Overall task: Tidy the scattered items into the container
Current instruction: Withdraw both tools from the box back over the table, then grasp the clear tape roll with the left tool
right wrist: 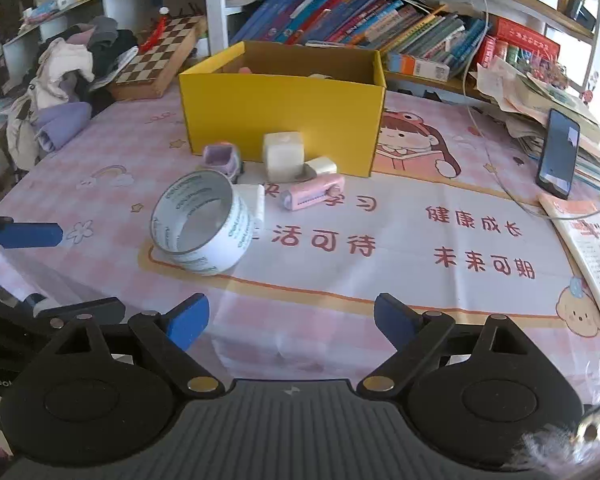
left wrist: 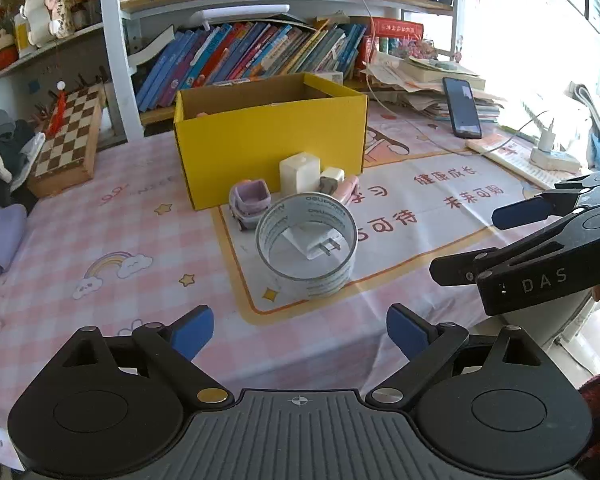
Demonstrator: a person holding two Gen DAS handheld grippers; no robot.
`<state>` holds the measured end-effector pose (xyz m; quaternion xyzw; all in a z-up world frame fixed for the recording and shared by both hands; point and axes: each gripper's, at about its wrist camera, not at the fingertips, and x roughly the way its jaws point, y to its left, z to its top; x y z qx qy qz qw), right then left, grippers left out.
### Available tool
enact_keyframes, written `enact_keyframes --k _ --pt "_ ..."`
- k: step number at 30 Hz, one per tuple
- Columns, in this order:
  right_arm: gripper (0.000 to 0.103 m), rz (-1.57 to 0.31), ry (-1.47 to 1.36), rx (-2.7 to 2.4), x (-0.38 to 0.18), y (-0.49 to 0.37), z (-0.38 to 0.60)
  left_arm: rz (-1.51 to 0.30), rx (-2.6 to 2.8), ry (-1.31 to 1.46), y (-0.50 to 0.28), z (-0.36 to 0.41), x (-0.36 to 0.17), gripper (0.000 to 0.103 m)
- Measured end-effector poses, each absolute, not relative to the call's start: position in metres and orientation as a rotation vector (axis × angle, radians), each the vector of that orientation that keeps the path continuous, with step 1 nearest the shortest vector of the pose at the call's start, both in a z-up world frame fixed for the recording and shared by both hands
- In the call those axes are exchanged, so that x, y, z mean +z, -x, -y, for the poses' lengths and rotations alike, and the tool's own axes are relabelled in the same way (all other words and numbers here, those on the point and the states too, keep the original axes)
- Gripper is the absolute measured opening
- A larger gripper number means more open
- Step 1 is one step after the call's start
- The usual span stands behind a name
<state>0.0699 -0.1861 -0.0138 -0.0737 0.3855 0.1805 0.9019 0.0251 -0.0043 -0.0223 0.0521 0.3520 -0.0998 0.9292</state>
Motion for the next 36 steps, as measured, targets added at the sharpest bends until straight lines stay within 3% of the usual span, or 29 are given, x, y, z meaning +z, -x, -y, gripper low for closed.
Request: enact_keyframes --k 36 --pt "0.090 -0.802 0.142 0.385 -0.016 -0.089 0.183 -0.698 -0.197 -0.108 -0.050 0.009 -0.023 0.097"
